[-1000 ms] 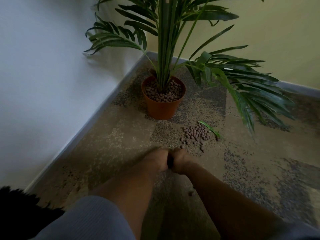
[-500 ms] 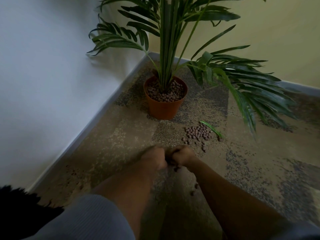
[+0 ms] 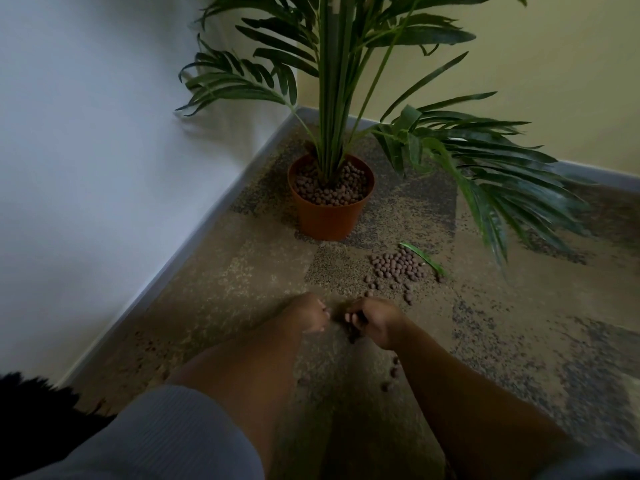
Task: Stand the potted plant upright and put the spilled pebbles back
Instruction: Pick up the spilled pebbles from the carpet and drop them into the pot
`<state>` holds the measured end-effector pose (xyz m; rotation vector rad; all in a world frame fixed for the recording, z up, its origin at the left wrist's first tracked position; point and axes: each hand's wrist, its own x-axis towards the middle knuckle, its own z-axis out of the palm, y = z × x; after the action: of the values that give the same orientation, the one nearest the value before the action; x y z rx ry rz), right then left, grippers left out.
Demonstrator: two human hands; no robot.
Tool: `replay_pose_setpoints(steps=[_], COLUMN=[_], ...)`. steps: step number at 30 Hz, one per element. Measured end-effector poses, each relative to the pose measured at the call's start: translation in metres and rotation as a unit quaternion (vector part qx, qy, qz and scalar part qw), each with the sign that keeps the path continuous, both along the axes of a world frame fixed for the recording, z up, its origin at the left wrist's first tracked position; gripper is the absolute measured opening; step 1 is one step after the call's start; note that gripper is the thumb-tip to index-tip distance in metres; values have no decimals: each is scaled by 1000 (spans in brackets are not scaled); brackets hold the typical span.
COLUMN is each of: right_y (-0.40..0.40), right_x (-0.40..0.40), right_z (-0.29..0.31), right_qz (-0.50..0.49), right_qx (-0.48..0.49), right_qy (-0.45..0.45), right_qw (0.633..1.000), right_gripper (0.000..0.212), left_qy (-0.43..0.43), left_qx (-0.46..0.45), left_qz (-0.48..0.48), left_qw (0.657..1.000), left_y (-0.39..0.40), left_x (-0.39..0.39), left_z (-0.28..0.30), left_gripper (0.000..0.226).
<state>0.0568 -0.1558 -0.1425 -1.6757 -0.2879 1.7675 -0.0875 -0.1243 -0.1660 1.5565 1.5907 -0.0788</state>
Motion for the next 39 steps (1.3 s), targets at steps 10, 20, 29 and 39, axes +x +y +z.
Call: replay_pose_setpoints(steps=[10, 20, 29, 39], right_y=[17, 57, 109, 114], right_x=[2, -6, -18, -8], right_z=[-1, 42, 104, 120], right_qz=[-91, -205, -221, -160], right_qx=[34, 140, 226, 272], right_qy=[155, 217, 244, 294], right_qw=[983, 944, 917, 902], right_gripper=[15, 23, 35, 47], left_qy=[-411, -514, -612, -716], left_qx=[-253, -178, -92, -121], left_qz=[280, 519, 508, 391], left_qw=[830, 659, 600, 566], left_y=[7, 60, 107, 111], left_x=[4, 8, 32, 19], left_z=[20, 60, 138, 152], left_gripper=[21, 33, 33, 49])
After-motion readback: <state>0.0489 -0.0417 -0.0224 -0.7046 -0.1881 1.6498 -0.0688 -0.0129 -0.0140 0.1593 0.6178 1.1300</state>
